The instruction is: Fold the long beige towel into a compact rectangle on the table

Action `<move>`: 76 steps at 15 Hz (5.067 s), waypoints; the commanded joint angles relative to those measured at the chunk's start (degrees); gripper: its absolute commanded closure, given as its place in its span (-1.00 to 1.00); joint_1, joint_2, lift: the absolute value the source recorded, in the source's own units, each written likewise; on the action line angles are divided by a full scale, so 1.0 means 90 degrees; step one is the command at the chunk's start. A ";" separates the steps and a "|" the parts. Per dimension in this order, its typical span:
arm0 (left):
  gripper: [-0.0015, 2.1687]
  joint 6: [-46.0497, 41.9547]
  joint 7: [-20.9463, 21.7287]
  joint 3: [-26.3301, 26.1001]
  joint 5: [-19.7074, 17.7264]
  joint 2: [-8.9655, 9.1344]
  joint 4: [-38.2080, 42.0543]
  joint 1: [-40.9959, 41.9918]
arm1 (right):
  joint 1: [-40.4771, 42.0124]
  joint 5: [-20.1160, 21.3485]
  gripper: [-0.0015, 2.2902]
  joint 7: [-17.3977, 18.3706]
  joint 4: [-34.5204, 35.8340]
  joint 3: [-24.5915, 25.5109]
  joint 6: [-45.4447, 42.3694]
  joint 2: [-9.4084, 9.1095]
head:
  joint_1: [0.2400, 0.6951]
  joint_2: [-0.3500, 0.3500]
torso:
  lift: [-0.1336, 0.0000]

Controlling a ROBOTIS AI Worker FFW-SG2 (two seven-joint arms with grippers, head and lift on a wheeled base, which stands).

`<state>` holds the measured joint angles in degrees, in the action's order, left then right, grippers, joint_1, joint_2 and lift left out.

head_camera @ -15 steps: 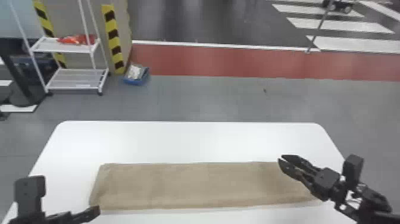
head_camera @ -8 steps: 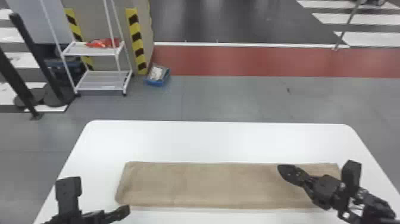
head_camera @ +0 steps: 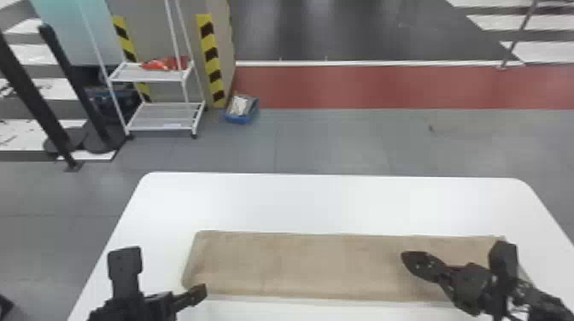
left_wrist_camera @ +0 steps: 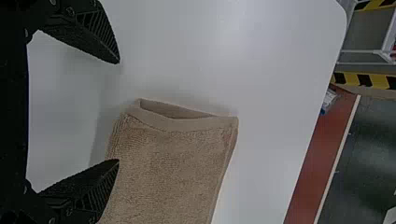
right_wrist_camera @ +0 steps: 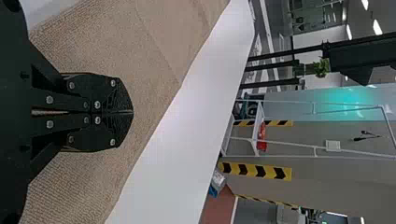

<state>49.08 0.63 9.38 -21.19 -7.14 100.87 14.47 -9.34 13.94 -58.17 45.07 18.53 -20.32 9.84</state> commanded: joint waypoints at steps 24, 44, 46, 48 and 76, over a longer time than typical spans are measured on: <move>0.24 0.0090 0.0106 0.0013 -0.0088 -0.0027 0.0599 -0.0055 | -0.0348 0.0336 0.63 0.0476 -0.0613 -0.0360 0.0144 -0.0019 | 1.00 0.12 | 1.00; 0.24 0.0930 -0.0607 -0.2917 -0.0117 -0.0007 0.2396 -0.0602 | -0.0231 -0.0211 0.63 0.0291 -0.0662 -0.0311 -0.0637 -0.0010 | 1.00 -0.51 | 1.00; 0.24 0.0949 -0.0851 -0.3298 -0.0127 0.0071 0.2220 -0.0963 | -0.0173 -0.0328 0.63 0.0291 -0.0662 -0.0272 -0.0833 0.0068 | 1.00 -0.65 | 1.00; 0.24 0.0949 -0.0968 -0.3649 -0.0097 0.0218 0.2015 -0.1168 | -0.0124 -0.0601 0.63 0.0291 -0.0652 -0.0243 -0.0989 0.0176 | 1.00 -0.74 | 1.00; -0.88 -0.0223 -0.1056 -0.5739 -0.0537 0.0810 -0.0475 -0.1891 | 0.0530 -0.2691 -0.52 0.0496 -0.0438 0.0577 -0.1458 0.0606 | 1.00 -1.00 | 1.00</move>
<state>47.02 -8.72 -42.48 -26.03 -0.09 95.47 -3.16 -5.93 -6.96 -53.04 39.87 23.28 -35.35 15.29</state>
